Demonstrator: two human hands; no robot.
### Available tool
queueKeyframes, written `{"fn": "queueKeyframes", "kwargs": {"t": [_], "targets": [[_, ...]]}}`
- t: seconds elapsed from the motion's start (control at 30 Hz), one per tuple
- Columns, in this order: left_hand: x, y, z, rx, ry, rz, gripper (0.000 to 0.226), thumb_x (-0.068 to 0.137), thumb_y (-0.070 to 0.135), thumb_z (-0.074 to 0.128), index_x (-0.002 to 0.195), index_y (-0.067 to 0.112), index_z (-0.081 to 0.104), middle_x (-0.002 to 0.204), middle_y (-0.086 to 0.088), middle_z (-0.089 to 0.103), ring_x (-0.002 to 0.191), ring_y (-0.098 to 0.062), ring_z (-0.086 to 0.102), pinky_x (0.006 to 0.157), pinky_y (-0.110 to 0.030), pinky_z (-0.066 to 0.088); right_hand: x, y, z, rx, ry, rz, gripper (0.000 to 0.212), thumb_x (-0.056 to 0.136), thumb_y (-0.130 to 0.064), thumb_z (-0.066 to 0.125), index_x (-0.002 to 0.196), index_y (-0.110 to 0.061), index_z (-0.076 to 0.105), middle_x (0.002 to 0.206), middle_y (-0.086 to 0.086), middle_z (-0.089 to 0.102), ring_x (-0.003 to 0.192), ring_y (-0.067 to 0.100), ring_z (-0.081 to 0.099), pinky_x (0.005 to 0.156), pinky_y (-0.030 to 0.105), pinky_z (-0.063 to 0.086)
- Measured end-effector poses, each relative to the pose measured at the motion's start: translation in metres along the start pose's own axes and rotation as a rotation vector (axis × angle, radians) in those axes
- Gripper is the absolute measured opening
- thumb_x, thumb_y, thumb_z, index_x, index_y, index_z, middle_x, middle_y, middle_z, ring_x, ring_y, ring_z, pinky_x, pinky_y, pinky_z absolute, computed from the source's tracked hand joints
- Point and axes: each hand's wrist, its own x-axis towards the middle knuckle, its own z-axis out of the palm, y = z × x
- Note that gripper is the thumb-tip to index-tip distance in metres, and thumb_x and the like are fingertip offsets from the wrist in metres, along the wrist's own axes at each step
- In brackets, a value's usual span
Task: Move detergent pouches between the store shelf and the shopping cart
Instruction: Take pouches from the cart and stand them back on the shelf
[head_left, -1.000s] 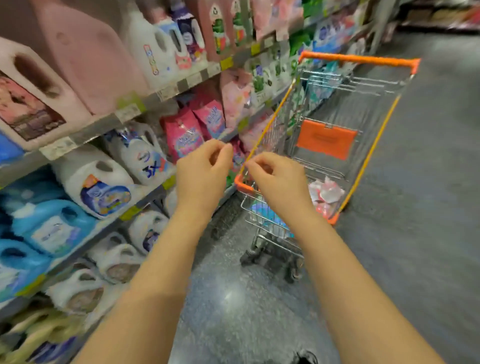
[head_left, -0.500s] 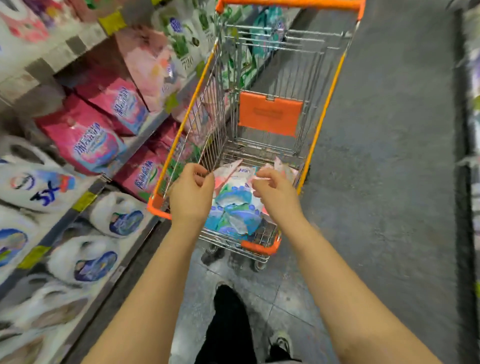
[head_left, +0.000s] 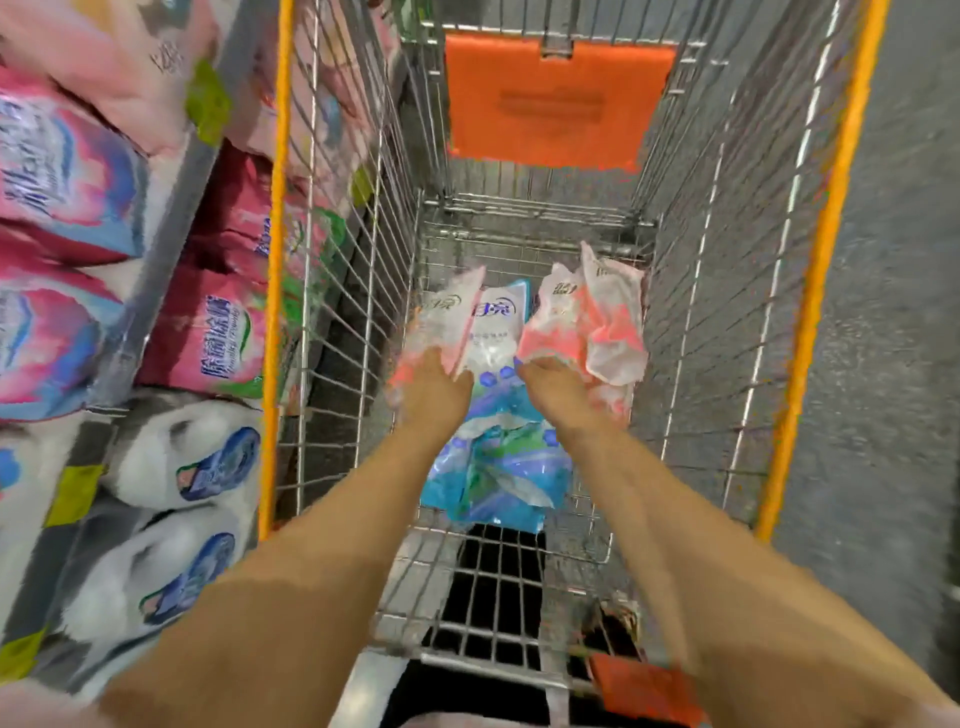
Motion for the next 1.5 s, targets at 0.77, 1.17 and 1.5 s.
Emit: {"fn": "queueKeyframes", "kwargs": {"t": [0.77,1.17,1.5], "targets": [[0.057,-0.025,0.072,-0.065,0.003,0.030,0.041,0.099,0.029,0.034,0.135,0.013,0.046,0.144,-0.013,0.038,0.133,-0.024,0.034,0.108,-0.030,0.026,0.085,0.006,0.047,0.495,-0.140,0.322,0.007,0.085,-0.004,0.065,0.087,-0.005,0.058,0.066,0.004,0.056,0.061,0.017,0.062,0.058,0.025,0.051],[0.043,0.027,0.026,-0.870,-0.342,-0.265,0.023,0.090,0.036,0.049,0.088,0.014,0.058,0.083,-0.010,0.064,0.068,-0.022,0.063,0.067,-0.032,0.053,0.016,-0.040,-0.015,0.590,-0.137,0.128,0.017,0.084,0.009,0.053,0.086,-0.007,0.059,0.067,0.008,0.057,0.053,0.021,0.057,0.057,0.030,0.047],[-0.039,0.096,-0.043,-1.342,-0.662,-0.009,0.056,0.065,0.056,0.052,0.081,0.009,0.077,0.085,-0.015,0.073,0.073,-0.026,0.071,0.054,-0.034,0.057,-0.099,-0.071,-0.085,0.753,-0.252,-0.254,0.021,0.083,0.011,0.055,0.077,-0.009,0.058,0.063,0.005,0.065,0.055,0.018,0.063,0.061,0.029,0.054]]}}
